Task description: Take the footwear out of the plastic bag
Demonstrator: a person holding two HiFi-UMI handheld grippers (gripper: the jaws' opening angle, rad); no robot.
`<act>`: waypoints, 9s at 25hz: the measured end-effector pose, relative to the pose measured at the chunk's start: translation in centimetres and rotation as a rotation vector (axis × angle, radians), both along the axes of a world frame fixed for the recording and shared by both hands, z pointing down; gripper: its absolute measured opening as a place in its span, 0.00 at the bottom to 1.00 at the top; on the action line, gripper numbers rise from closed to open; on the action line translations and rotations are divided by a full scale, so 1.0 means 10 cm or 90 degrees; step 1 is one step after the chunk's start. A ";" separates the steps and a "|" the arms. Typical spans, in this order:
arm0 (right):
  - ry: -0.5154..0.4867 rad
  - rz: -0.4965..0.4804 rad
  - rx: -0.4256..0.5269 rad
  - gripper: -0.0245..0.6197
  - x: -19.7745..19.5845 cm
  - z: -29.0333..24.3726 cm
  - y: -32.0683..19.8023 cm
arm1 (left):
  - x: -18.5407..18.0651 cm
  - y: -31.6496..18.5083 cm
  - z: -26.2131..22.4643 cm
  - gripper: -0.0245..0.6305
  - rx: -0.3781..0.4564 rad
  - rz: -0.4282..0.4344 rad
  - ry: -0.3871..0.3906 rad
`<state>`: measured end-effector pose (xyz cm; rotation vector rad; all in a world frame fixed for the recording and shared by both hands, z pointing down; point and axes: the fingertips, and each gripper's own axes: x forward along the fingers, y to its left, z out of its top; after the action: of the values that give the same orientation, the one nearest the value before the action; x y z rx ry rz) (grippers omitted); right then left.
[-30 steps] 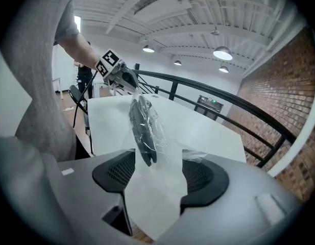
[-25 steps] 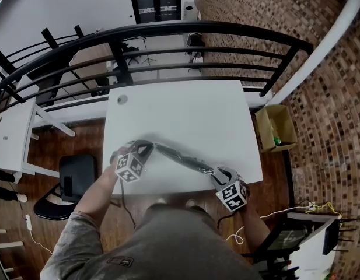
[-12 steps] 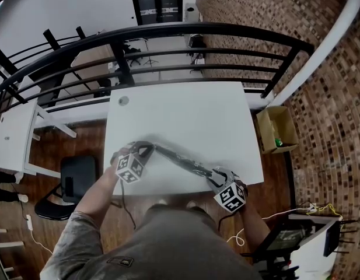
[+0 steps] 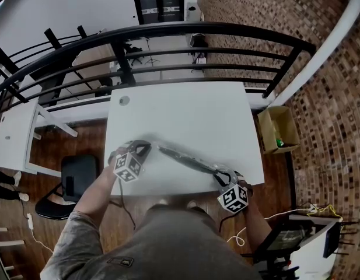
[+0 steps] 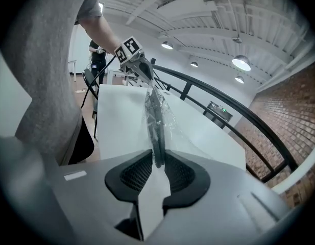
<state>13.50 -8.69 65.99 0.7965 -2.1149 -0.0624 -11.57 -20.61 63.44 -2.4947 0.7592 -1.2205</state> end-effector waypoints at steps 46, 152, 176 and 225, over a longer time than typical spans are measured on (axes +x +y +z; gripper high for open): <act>0.038 0.033 0.003 0.23 0.44 -0.01 0.20 | -0.26 0.05 0.04 0.04 -0.009 -0.061 0.015; -0.538 0.575 -0.387 0.25 0.46 0.37 -0.20 | -0.61 0.82 0.10 0.04 -0.189 -0.147 0.233; -0.328 0.593 -0.311 0.49 0.69 0.51 -0.22 | -0.37 0.75 -0.01 0.04 -0.157 -0.136 0.257; -0.369 0.244 0.136 0.06 -0.16 -1.51 1.49 | 0.98 2.75 -1.02 0.04 0.068 -0.270 0.430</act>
<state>11.92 6.23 50.90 1.4768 -2.4672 0.1699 -1.81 6.90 53.21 -2.7395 1.5244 -0.3715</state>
